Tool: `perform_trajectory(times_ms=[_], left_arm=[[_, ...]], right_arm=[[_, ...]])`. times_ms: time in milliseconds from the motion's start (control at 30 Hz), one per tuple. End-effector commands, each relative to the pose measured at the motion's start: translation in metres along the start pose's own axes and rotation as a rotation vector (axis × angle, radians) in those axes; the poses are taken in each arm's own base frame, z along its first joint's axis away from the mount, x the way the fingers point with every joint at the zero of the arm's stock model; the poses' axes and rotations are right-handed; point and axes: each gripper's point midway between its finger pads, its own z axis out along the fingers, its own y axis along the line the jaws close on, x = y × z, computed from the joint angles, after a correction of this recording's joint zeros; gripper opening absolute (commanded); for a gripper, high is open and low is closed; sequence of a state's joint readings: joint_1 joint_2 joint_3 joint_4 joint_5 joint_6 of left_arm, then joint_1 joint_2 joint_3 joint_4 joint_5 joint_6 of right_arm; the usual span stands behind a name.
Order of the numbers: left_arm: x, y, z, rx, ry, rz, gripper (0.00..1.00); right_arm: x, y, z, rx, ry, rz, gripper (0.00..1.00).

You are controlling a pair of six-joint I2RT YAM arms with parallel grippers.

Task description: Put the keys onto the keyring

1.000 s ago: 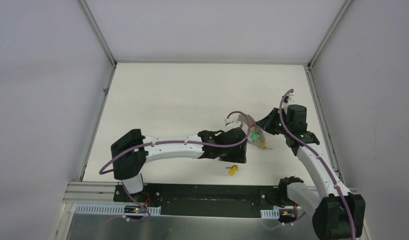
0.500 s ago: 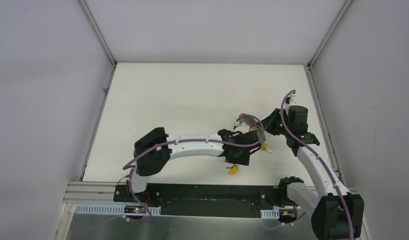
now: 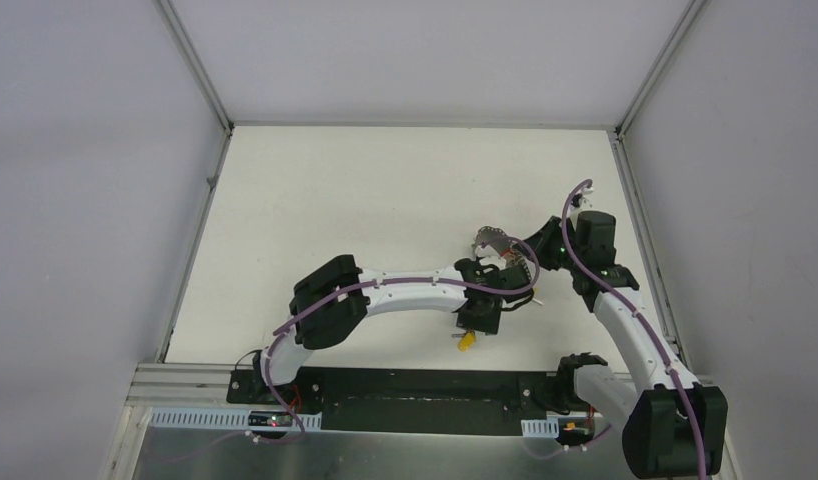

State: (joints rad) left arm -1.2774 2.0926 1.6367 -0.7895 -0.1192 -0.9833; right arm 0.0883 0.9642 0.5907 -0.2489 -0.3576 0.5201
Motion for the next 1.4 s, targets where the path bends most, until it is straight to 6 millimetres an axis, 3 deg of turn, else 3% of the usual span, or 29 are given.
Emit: perform_trajectory(times_ms=[0, 400, 833, 1067, 1367], left_arm=[[0.0036, -0.0086, -0.0077, 0.004, 0.023, 0.035, 0.35], [0.0090, -0.0060, -0.0063, -0.050, 0.056, 0.055, 0.32], [0.0051, -0.0038, -0.0094, -0.073, 0.042, 0.067, 0.11], [0.0073, -0.0060, -0.0077, -0.067, 0.058, 0.076, 0.25], [0.0112, -0.0049, -0.0027, -0.099, 0.110, 0.109, 0.21]], right_arm=[[0.0056, -0.0022, 0.0020, -0.007, 0.023, 0.021, 0.00], [0.0072, -0.0008, 0.0050, -0.020, 0.035, 0.029, 0.00], [0.0060, 0.0021, 0.0035, -0.034, 0.037, 0.008, 0.00], [0.0091, 0.0036, 0.0027, -0.047, 0.049, 0.003, 0.00], [0.0081, 0.0048, 0.0029, -0.051, 0.050, -0.007, 0.00]])
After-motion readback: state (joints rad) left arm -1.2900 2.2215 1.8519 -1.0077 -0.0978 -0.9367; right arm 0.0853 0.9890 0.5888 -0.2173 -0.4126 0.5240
